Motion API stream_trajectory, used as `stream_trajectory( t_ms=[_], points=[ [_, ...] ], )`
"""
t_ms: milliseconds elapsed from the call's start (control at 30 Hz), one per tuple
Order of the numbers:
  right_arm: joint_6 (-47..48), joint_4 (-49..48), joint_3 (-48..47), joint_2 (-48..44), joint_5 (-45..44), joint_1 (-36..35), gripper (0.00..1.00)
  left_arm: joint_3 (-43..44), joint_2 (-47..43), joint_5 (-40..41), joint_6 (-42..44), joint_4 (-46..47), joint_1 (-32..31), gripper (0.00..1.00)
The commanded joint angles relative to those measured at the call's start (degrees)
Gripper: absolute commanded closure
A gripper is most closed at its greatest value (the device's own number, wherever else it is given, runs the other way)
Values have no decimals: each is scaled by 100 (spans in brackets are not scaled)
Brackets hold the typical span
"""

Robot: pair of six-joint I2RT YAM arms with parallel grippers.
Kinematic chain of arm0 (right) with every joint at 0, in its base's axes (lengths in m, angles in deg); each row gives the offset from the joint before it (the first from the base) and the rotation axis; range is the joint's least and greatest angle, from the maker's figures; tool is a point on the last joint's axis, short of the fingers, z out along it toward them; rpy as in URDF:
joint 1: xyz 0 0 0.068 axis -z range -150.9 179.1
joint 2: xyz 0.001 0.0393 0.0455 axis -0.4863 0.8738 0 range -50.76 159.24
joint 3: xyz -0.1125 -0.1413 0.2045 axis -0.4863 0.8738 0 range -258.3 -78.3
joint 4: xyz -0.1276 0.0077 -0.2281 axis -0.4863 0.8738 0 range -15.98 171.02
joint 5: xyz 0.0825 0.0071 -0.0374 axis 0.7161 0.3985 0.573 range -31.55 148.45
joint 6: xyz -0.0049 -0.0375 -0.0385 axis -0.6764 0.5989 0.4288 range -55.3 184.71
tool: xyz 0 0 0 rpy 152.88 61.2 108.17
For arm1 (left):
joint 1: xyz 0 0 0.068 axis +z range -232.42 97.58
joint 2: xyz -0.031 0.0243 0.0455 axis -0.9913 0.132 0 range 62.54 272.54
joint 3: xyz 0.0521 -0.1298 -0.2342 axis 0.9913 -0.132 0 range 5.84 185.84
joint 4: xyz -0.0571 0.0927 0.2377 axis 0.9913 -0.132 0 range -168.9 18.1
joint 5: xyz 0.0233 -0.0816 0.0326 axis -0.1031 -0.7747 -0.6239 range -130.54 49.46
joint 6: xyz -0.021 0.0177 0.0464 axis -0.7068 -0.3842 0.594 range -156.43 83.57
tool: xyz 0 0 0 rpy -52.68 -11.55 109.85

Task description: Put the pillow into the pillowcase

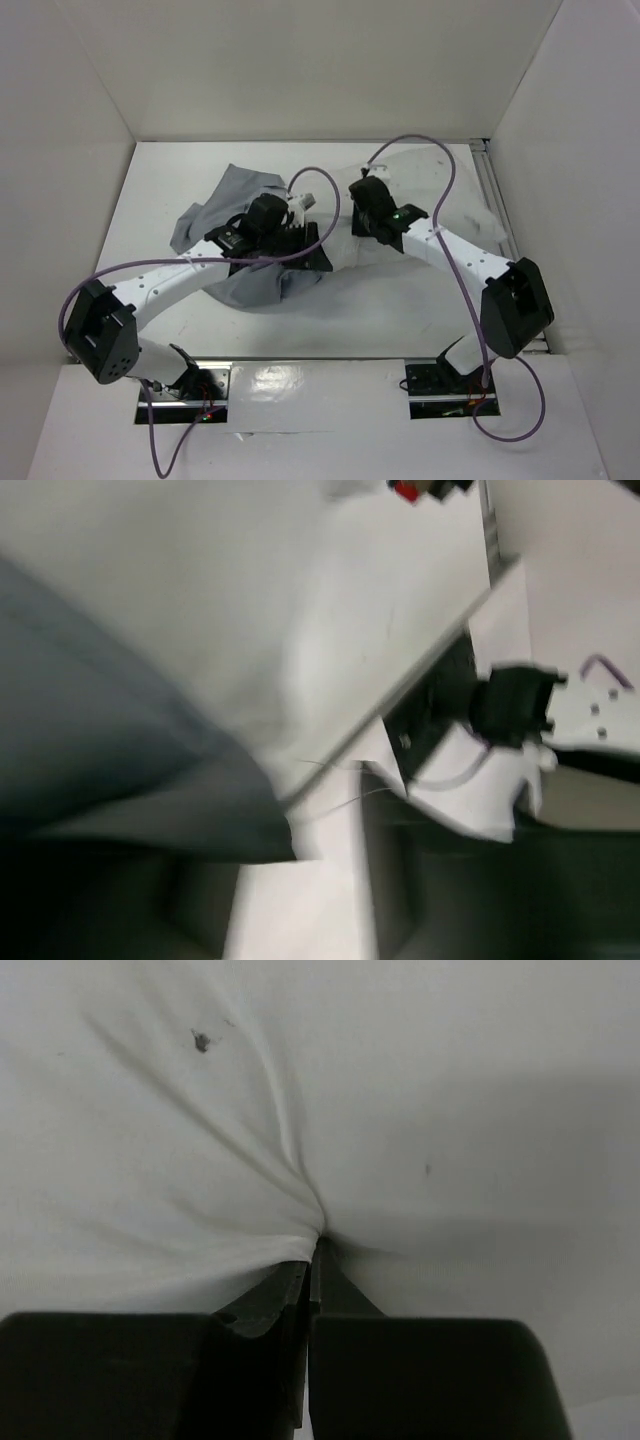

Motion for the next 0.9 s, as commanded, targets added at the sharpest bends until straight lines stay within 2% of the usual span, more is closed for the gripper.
stream_trajectory(
  t_ms=[0,67,100,167,200,233,267,300,333,367,400,433,500,533,567,600,767,800,867],
  points=[
    [-638,-443,513,-429,494,-118,100,-140,-534,-967,-190,362,-30,33],
    [-639,-557,673,-622,625,-118,100,305,-787,-908,-51,-451,-153,19],
    [-639,-557,673,-623,626,-118,100,308,-876,-907,-50,-456,-153,19],
    [-586,-505,673,-623,626,-118,100,596,-1026,-628,90,-605,-153,31],
    [-586,-505,621,-571,686,-118,100,668,-1026,-443,160,-771,-153,42],
    [-586,-505,620,-570,687,-118,100,721,-1105,-259,161,-833,-153,55],
    [-586,-505,620,-570,687,-118,100,721,-1105,56,213,-886,-153,74],
    [-586,-505,620,-570,687,-118,100,721,-1105,199,214,-948,-153,77],
    [-586,-557,568,-570,739,-118,100,643,-1105,339,214,-1001,-205,77],
    [-586,-557,567,-570,740,-118,100,564,-1105,706,144,-1001,-258,70],
    [-586,-557,506,-570,740,-118,100,485,-1105,893,57,-1114,-415,47],
    [-586,-557,506,-570,740,-118,100,423,-1158,1077,56,-1115,-513,40],
    [-586,-505,453,-518,740,-171,100,370,-1158,1832,-233,-1325,-819,32],
    [-586,-505,453,-518,740,-171,100,309,-1158,2079,-313,-1387,-943,31],
    [-534,-505,401,-518,740,-171,100,308,-1158,2359,-400,-1475,-1075,34],
    [-533,-505,400,-518,740,-171,100,308,-1158,2997,-689,-1789,-1215,37],
    [-533,-443,400,-518,740,-171,100,115,-1106,4110,-1543,-2293,-2173,48],
    [-533,-443,400,-518,688,-171,100,-77,-1045,4285,-1848,-2293,-2270,48],
    [-533,-443,400,-518,687,-171,100,-271,-931,4392,-2149,-2293,-2394,37]
  ],
)
